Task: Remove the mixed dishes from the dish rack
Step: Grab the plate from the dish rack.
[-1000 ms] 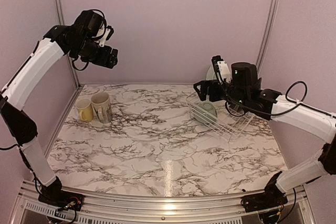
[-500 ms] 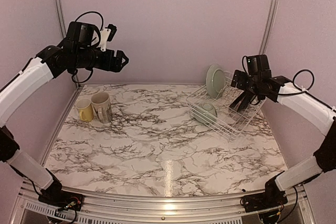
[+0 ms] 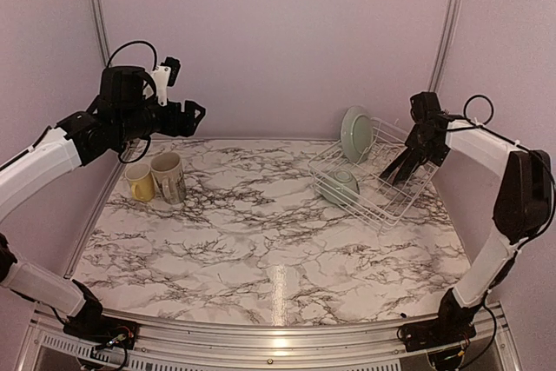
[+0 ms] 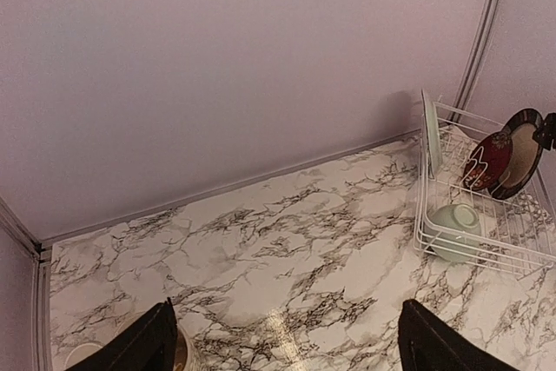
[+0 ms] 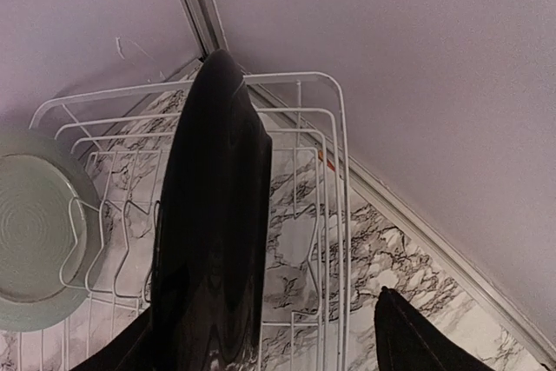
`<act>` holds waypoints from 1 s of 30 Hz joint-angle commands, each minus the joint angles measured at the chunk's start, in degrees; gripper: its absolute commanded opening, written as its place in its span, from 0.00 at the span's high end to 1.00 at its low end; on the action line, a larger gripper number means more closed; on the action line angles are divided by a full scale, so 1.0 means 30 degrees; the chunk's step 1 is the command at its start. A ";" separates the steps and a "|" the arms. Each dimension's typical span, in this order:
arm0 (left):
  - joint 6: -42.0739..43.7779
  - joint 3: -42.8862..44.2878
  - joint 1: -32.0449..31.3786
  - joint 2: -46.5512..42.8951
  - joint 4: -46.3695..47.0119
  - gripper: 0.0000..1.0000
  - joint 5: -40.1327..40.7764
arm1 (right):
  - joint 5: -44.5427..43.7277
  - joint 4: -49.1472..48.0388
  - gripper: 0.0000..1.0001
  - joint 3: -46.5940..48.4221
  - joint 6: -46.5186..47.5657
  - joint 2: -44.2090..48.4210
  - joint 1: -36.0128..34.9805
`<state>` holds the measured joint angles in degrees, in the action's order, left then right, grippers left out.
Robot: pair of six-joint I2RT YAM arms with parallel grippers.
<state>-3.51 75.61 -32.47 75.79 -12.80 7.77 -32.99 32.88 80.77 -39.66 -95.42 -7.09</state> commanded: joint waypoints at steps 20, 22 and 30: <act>0.0233 -0.0845 0.0149 -0.0858 0.1248 0.11 0.0662 | -0.0766 0.0872 0.53 0.2352 -0.4175 -0.2457 0.0372; 0.0275 -0.0861 0.0159 -0.0873 0.1232 0.11 0.0699 | -0.0452 0.0955 0.54 0.2507 -0.4517 -0.2590 0.0377; 0.0334 -0.0893 0.0246 -0.0945 0.1192 0.11 0.0840 | -0.0068 0.1784 0.67 0.2814 -0.6191 -0.2656 0.0371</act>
<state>-2.72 73.73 -32.18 74.54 -10.26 10.41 -33.28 35.70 87.33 -53.80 -103.15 -6.20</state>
